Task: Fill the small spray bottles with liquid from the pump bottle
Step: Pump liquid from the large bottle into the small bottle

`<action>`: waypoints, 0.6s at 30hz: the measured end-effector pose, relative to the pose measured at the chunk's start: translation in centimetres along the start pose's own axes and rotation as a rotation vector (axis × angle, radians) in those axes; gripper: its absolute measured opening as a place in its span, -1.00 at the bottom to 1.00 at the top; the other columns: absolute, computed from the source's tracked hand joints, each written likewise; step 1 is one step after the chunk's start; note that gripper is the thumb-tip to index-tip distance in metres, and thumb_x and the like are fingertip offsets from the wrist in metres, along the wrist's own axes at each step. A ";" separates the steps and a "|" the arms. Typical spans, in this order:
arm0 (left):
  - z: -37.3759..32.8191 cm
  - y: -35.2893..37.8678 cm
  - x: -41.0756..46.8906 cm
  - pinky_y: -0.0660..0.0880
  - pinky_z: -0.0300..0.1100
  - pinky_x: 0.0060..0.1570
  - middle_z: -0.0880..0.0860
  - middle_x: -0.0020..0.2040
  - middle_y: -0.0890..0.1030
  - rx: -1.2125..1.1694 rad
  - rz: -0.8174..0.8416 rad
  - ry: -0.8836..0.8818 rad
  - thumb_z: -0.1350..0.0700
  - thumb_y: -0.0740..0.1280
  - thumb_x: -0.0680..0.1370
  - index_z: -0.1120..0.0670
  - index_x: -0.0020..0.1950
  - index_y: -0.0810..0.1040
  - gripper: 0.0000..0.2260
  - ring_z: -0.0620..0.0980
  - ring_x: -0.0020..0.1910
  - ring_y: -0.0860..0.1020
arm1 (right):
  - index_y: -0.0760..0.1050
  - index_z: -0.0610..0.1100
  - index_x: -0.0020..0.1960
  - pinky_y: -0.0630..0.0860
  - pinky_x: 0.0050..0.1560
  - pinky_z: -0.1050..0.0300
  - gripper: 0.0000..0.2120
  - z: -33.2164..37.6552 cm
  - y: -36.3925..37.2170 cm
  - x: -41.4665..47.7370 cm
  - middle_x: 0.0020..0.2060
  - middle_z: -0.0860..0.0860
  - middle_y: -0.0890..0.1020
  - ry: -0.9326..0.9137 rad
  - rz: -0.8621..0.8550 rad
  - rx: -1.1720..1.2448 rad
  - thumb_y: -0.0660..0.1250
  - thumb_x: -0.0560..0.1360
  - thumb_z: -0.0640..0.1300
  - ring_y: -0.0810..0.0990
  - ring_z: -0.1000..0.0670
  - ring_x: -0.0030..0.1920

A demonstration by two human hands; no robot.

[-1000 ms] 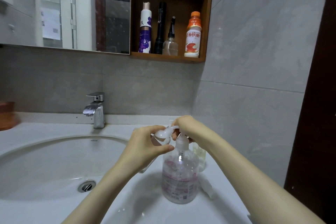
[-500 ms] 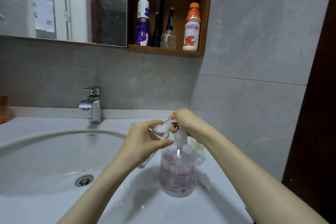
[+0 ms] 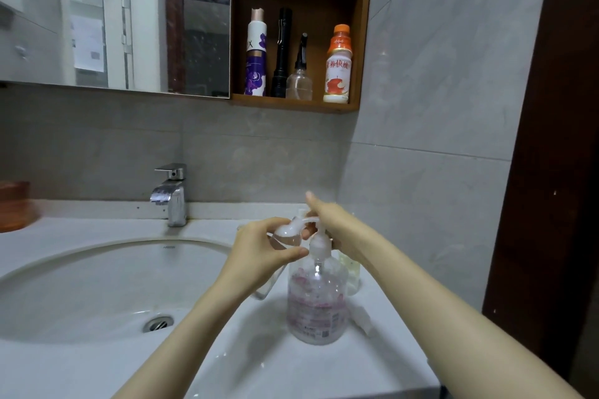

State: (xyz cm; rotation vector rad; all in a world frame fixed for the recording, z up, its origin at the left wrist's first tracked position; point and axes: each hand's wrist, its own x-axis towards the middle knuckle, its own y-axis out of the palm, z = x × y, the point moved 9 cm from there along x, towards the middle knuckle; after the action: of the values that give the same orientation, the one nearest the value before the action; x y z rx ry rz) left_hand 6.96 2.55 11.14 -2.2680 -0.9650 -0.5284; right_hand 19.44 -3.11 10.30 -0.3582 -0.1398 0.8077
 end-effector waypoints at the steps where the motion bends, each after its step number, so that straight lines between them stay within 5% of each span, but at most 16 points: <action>1: 0.4 0.0 0.0 0.47 -0.43 -0.26 -0.17 -0.34 0.64 -0.040 -0.008 -0.023 0.20 0.56 0.31 -0.15 -0.19 0.57 -0.71 -0.26 -0.35 0.57 | 0.43 -0.10 -0.15 0.39 -0.20 0.12 -0.46 -0.2 -0.1 0.0 -0.36 -0.03 0.57 0.014 0.014 0.103 -0.07 0.57 0.31 0.51 0.01 -0.30; 4: 2.0 -0.3 -0.8 0.62 -0.12 -0.10 0.03 -0.21 0.67 -0.199 -0.041 -0.123 0.24 0.55 0.32 0.00 -0.14 0.64 -0.79 -0.09 -0.26 0.63 | 0.48 -0.15 -0.10 0.45 -0.11 0.07 -0.31 -0.6 -1.2 -0.4 -0.18 -0.09 0.62 -0.005 -0.012 0.331 -0.16 0.52 0.38 0.56 -0.04 -0.14; 7: 3.4 -0.8 -1.8 0.60 0.05 0.02 0.06 -0.18 0.67 -0.306 -0.079 -0.177 0.25 0.54 0.33 0.03 -0.12 0.66 -0.80 -0.10 -0.25 0.62 | 0.45 -0.17 -0.10 0.44 -0.12 0.10 -0.56 -1.0 -3.7 -1.2 -0.19 -0.07 0.57 -0.114 -0.191 0.149 0.01 0.62 0.14 0.54 -0.01 -0.19; 10: 4.4 -1.4 -2.7 0.58 -0.03 0.03 -0.02 -0.22 0.68 -0.358 -0.099 -0.191 0.23 0.56 0.31 0.03 -0.15 0.67 -0.81 -0.09 -0.20 0.58 | 0.38 -0.15 -0.16 0.45 -0.16 0.05 -0.83 -2.2 -5.4 -2.4 -0.08 -0.19 0.61 -0.190 -0.335 -0.382 0.10 0.58 -0.17 0.58 -0.17 -0.11; 13: 5.2 -1.6 -3.7 0.49 -0.21 -0.06 -0.08 -0.23 0.67 -0.404 -0.094 -0.223 0.29 0.52 0.34 0.08 -0.08 0.66 -0.79 -0.10 -0.17 0.59 | 0.42 -0.18 -0.04 0.36 -0.13 0.12 -0.83 -5.6 -4.7 -3.8 0.07 -0.21 0.57 -0.088 -0.279 -0.867 0.09 0.57 -0.13 0.54 -0.19 0.06; 18: 6.5 -1.3 -5.5 0.51 -0.23 0.02 0.04 -0.12 0.69 -0.458 -0.075 -0.270 0.31 0.50 0.35 0.13 -0.05 0.67 -0.79 -0.05 -0.08 0.61 | 0.39 -0.15 0.18 0.44 -0.07 0.11 -0.70 -9.9 -3.1 -5.3 0.12 -0.11 0.54 0.046 -0.158 -0.995 0.21 0.53 0.00 0.55 -0.12 0.09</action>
State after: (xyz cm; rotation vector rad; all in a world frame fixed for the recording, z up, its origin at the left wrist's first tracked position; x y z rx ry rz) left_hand 3.18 4.79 3.76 -2.7753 -1.1575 -0.5262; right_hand 20.45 -11.51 2.29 -1.2839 -0.5242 0.5212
